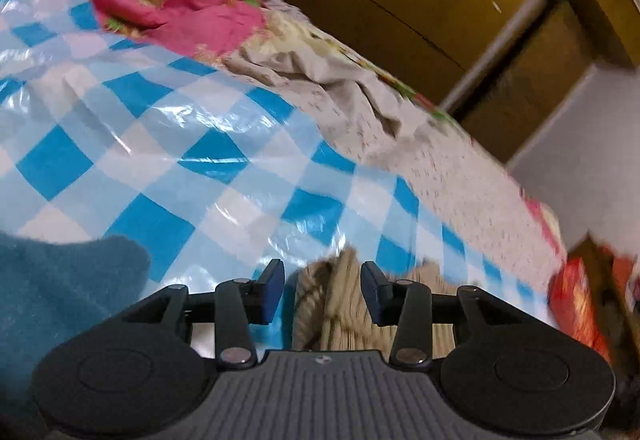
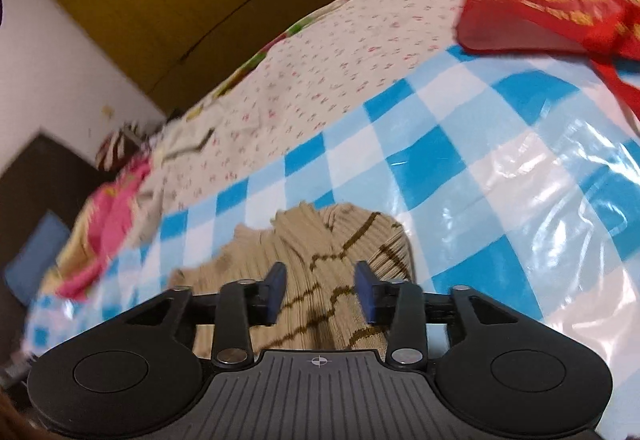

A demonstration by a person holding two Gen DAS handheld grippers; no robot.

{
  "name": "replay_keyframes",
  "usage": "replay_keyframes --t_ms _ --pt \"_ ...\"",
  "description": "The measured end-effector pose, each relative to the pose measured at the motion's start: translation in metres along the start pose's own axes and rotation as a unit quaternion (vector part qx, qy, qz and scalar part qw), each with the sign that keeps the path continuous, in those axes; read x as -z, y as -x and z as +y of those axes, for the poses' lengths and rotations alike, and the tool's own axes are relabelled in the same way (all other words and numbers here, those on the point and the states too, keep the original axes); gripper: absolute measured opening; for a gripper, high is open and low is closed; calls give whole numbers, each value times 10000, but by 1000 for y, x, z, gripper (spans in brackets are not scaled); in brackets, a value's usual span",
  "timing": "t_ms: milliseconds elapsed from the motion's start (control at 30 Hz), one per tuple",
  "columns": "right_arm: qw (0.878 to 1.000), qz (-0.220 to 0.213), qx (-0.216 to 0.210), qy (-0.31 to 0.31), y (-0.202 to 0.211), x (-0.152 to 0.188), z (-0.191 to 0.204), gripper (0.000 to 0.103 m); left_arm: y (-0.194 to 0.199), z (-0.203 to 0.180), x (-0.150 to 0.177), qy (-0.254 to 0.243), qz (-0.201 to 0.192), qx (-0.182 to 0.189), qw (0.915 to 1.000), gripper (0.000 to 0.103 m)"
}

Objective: Fold small clothes
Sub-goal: 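Lift the hem with both tools and fold it up toward the collar, then release the hem with both tools and press the folded sweater flat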

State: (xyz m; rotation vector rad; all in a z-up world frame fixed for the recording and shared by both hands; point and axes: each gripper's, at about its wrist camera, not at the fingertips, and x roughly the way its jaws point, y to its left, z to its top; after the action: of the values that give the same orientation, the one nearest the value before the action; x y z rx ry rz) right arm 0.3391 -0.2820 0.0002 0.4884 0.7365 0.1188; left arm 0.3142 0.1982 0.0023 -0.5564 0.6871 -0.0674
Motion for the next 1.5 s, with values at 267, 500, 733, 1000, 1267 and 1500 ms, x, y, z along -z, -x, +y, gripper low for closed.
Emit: replay_keyframes --t_ms 267,500,733,1000,1267,1500 --pt "9941 160 818 699 -28 7 10 23 -32 -20 54 -931 675 -353 9927 54" --pt "9964 13 849 -81 -22 -2 -14 8 -25 -18 57 -1045 535 -543 9916 55" --pt "9966 -111 814 92 6 6 -10 22 -9 -10 55 -687 467 -549 9950 55" --pt "9993 -41 371 57 65 41 -19 39 38 -15 75 -865 278 -387 9951 55" --pt "9982 450 267 -305 64 79 -40 47 35 -8 111 -659 736 -230 9948 55" --pt "9968 630 -73 -482 64 79 -42 50 43 -17 108 -693 668 -184 9952 55"
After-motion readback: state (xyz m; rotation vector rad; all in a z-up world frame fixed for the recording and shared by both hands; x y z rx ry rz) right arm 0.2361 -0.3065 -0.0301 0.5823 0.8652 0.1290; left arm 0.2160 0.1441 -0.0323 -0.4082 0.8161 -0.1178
